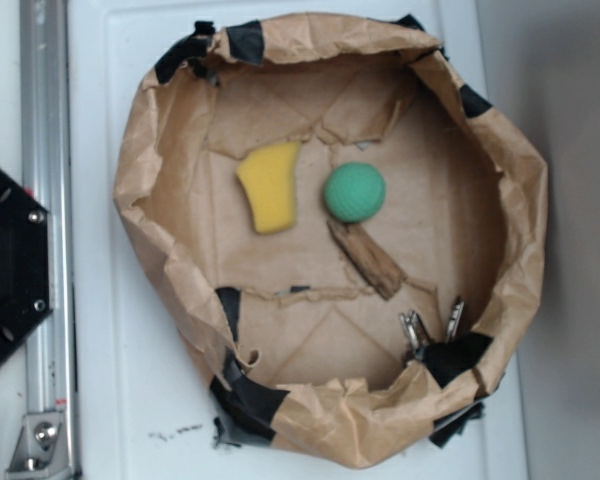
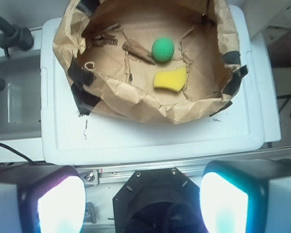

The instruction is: Grab the green sponge.

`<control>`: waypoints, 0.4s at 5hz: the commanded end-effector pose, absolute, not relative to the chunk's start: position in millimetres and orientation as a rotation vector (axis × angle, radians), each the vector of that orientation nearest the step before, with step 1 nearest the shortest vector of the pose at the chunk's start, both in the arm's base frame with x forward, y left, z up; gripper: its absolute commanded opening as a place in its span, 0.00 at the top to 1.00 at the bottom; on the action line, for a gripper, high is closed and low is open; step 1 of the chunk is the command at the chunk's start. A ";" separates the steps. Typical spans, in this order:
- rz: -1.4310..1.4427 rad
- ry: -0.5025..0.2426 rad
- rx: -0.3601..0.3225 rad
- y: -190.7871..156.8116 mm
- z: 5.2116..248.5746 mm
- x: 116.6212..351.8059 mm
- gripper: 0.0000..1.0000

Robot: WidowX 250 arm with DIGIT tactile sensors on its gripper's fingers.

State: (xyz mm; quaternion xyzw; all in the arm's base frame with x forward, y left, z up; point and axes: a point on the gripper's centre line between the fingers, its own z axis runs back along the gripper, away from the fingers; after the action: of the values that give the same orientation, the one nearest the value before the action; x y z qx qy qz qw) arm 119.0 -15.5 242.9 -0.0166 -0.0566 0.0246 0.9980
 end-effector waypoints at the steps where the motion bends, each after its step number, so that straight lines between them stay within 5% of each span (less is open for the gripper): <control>1: 0.049 -0.113 -0.033 -15.5 242.9 119.0 0.00; 2: -0.200 -0.182 -0.136 11.7 225.8 162.4 0.00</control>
State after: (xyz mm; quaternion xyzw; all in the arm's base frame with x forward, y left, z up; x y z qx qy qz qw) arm 162.4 8.5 219.2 -0.0670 -0.0768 -0.1169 0.9879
